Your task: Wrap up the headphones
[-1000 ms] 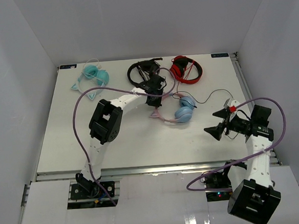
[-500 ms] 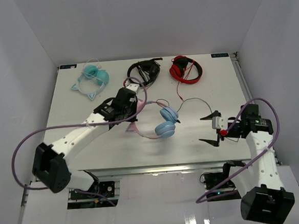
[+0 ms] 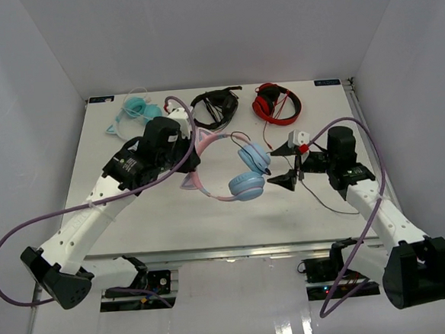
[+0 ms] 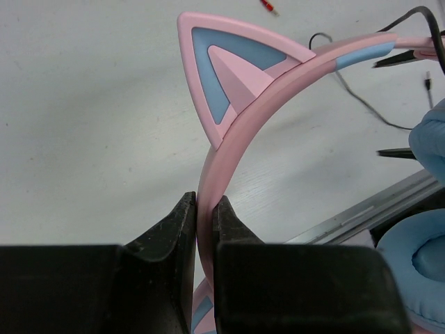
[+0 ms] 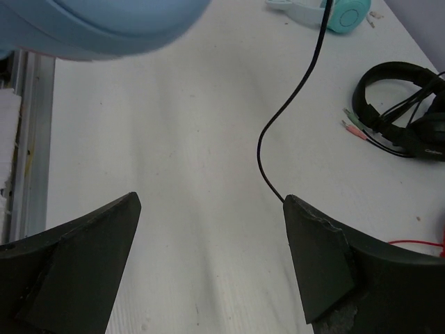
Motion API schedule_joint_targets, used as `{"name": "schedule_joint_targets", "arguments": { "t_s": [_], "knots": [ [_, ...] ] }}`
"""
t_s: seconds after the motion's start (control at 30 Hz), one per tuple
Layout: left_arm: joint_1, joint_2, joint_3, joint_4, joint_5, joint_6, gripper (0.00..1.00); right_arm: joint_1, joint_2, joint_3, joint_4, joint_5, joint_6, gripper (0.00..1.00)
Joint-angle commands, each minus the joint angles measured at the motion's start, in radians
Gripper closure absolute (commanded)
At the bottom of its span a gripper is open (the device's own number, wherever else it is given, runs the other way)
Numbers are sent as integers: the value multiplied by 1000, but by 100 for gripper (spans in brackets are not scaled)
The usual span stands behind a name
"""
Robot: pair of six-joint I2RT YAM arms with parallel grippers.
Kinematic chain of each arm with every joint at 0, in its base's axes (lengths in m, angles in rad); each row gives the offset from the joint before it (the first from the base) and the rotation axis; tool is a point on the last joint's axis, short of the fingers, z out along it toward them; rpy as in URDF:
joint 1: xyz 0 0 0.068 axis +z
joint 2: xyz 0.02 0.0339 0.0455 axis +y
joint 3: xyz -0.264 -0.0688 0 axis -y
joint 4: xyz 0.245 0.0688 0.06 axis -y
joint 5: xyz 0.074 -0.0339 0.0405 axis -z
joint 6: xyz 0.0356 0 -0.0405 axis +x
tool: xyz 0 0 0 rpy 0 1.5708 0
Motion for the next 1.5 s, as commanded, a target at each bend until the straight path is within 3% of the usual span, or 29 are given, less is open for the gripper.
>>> {"name": "schedule_joint_targets", "arguments": {
  "t_s": [0.0, 0.23, 0.4, 0.53, 0.63, 0.73, 0.8, 0.87, 1.03, 1.2, 1.37, 1.47],
  "knots": [
    [-3, 10, 167, 2, 99, -68, 100, 60, 93, 35, 208, 78, 151, 10],
    [-3, 61, 275, 0, 135, -108, 100, 66, 279, 158, 212, 58, -44, 10],
    [-2, 65, 297, 11, 147, -130, 100, 73, 396, 187, 231, 39, -63, 5],
    [-3, 65, 348, -5, 48, -145, 100, 84, 381, 150, 160, 12, -110, 20],
    [-3, 53, 358, 10, -45, -159, 100, 83, 317, 72, 153, 50, -140, 23],
    [-3, 33, 334, 73, -77, -195, 100, 85, 302, 31, 122, 53, -138, 35],
    [-1, 28, 323, 110, -104, -235, 100, 111, 327, 46, 59, 53, -110, 66],
    [-1, 25, 312, 133, -176, -311, 100, 133, 322, 84, -11, 64, -88, 83],
    [6, -15, 132, 362, -367, -505, 100, 235, 201, 124, -96, 220, -24, 92],
    [7, 104, 149, 416, -523, -624, 100, 375, 90, 194, -276, 548, -47, 92],
    [7, 283, 257, 409, -600, -577, 100, 429, 116, 312, -417, 774, -121, 92],
    [5, 436, 317, 375, -642, -467, 100, 453, 120, 407, -470, 933, -159, 92]
  ]
}}
